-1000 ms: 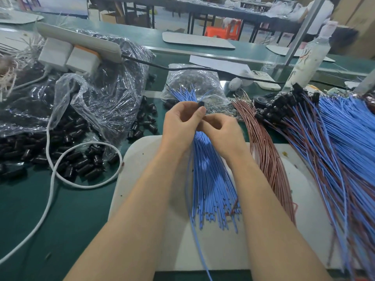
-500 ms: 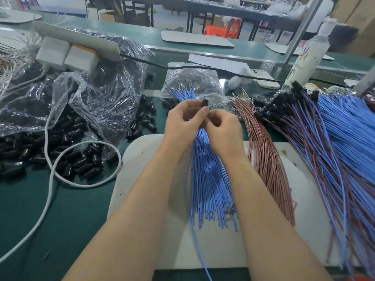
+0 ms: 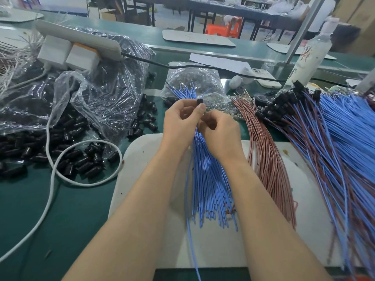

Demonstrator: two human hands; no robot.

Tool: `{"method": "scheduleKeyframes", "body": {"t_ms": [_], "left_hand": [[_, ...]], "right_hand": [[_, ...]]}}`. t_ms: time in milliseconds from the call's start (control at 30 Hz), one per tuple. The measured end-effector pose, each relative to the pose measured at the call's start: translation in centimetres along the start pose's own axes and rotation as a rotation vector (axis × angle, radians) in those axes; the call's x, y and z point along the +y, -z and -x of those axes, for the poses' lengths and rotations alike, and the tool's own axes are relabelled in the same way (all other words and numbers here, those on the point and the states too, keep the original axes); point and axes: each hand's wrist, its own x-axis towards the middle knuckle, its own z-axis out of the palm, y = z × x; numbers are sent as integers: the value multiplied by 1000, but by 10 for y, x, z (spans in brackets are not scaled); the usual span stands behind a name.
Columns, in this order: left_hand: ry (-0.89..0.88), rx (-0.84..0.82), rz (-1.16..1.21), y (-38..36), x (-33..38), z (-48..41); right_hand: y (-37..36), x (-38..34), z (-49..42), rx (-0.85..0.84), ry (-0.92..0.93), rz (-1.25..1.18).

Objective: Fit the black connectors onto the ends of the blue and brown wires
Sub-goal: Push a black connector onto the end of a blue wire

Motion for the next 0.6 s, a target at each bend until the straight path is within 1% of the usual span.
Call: {"method": "scheduleKeyframes", "body": {"t_ms": [200,333,400,433,500,533,567,600], "left_hand": [[143,113,68,3,-3,-6],[257,146,178,9,-2,-10],[297,157,218,15,1,-14],[332,162,243,17,2,-15],[427,150,333,22,3,-17],[474,132,399,23,4,-17],[513,109,464,23,4,-16],[542,87,511,23,4,-16]], "right_hand": [[-7,-4,4,-84,39,68],[-8,-7,6,-153,23,25],[-2,-6,3,-117,28,54],[5,-3,1,-52,22,101],[24,12,-7,131,-62,252],[34,21,-10,197,-152,356],[43,30,-12,213,-274,459],[48,37,-13,187,-393,540]]}}
